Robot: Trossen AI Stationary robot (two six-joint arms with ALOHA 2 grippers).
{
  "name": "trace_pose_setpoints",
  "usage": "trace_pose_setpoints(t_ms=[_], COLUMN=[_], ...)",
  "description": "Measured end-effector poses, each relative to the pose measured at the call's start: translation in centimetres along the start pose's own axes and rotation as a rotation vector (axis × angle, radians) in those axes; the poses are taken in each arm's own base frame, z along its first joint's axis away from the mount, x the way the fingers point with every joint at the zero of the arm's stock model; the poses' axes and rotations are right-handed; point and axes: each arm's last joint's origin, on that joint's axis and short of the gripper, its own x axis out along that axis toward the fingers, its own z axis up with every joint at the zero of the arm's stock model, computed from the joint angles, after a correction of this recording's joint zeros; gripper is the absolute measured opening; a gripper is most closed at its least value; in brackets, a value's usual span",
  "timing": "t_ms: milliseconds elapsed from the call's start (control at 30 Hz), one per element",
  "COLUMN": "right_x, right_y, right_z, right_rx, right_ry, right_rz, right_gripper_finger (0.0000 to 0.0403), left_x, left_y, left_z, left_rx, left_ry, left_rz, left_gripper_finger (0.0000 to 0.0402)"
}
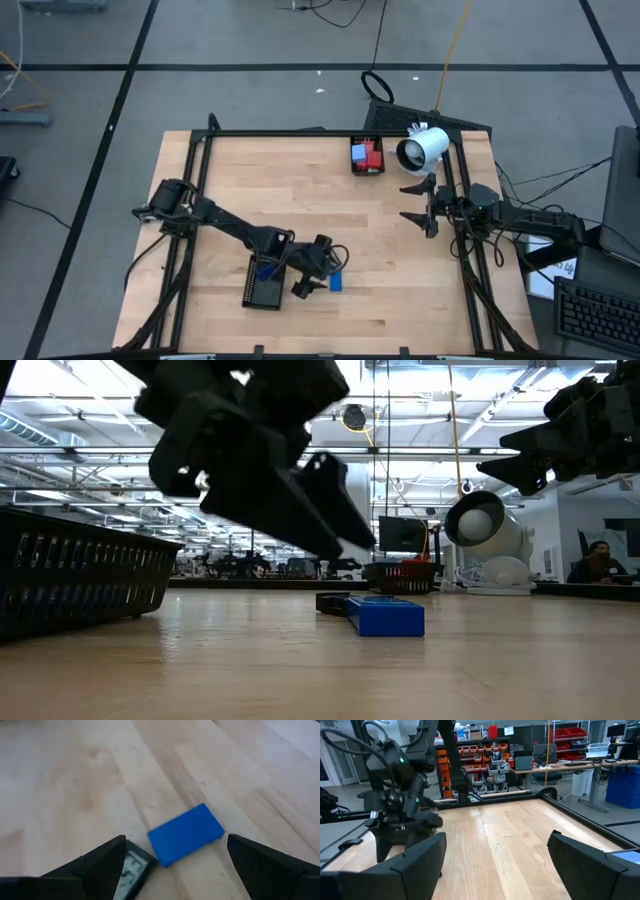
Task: Pick & Place Office items
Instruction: Put the blue digital clock into the bottom black basket
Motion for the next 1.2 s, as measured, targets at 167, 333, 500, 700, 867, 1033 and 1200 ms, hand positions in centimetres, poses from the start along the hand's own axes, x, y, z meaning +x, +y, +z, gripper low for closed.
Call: trace_pose_setpoints(t_ms=[167, 333, 500, 700, 867, 1033, 1200], right_x=[0.0, 0.0, 0.0, 0.0, 0.0, 0.0, -0.1], right_y=[0.0, 0.0, 0.0, -0.4, -0.5, 0.0, -0.2], right_z=[0.0, 0.0, 0.0, 0.7, 0.7, 1.1, 2.0], right_rx=[0.0, 0.0, 0.0, -0.075, -0.001, 0.442, 0.483], right_ry=[0.0, 0.001, 0.0, -0.08, -0.082, -0.121, -0.243], right_rz=[0.0, 0.0, 0.0, -0.146, -0.168, -0.016, -0.085], right_gripper_finger=[0.034, 0.0337, 0.034, 0.0337, 0.0338, 0.034, 0.034], left_x=[-4.2, -11.8, -20.1, -26.8, -29.0, -29.4, -29.0], left_y=[0.0, 0.5, 0.4, -0.9, -1.9, -2.6, -3.0], left_z=[2.7, 5.0, 5.4, 1.8, -3.0, -6.9, -9.1], left_rx=[-0.084, -0.147, -0.174, -0.188, -0.231, -0.301, -0.347], left_ry=[-0.059, -0.118, -0.19, -0.325, -0.483, -0.596, -0.618], left_rz=[0.14, 0.125, 0.066, 0.051, 0.114, 0.138, 0.126], left_gripper_finger=[0.0351, 0.0351, 0.0351, 0.0351, 0.0351, 0.0351, 0.0351])
